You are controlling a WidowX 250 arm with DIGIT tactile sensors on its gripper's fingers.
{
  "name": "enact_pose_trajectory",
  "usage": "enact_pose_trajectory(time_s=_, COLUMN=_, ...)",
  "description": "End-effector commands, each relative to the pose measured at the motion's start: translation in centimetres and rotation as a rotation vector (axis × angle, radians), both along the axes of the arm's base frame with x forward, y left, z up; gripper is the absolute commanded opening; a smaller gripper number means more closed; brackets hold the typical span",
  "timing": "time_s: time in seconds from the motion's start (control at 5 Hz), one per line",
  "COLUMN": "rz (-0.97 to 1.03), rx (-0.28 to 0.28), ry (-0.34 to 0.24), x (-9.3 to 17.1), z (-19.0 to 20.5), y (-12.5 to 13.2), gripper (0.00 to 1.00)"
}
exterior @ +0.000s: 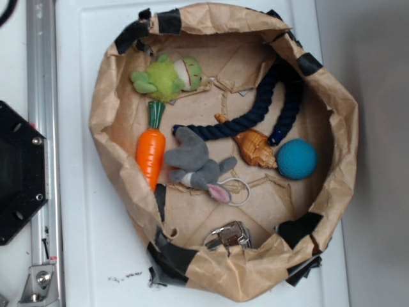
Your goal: Grab the blue ball.
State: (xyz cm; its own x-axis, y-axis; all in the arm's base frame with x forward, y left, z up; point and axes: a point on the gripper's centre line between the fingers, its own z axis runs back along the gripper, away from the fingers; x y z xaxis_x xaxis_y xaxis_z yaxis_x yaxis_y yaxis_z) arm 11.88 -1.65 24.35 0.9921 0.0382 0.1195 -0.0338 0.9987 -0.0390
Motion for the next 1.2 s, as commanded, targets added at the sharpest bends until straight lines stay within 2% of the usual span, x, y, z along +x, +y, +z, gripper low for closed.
enact_pose_trajectory(time_s=0.0, rz=0.0, rx=0.0, ry=0.0, x=0.0, z=0.0, y=0.0, gripper=1.0)
enact_pose_trajectory(time_s=0.2, rz=-0.056, rx=0.081, ry=-0.249, x=5.0, z=-3.7, y=1.3, gripper=1.0)
enact_pose_trajectory(time_s=0.4, rz=-0.071, rx=0.088, ry=-0.367, x=10.4, z=-5.7, y=2.2, gripper=1.0)
enact_pose_trajectory(time_s=0.6, rz=-0.102, rx=0.069, ry=-0.399, x=15.2, z=-8.7, y=3.1, gripper=1.0)
enact_pose_trajectory(time_s=0.8, rz=-0.133, rx=0.057, ry=-0.339, x=18.8, z=-13.1, y=4.2, gripper=1.0)
enact_pose_trajectory(time_s=1.0, rz=-0.152, rx=0.039, ry=-0.316, x=20.8, z=-15.2, y=4.8, gripper=1.0)
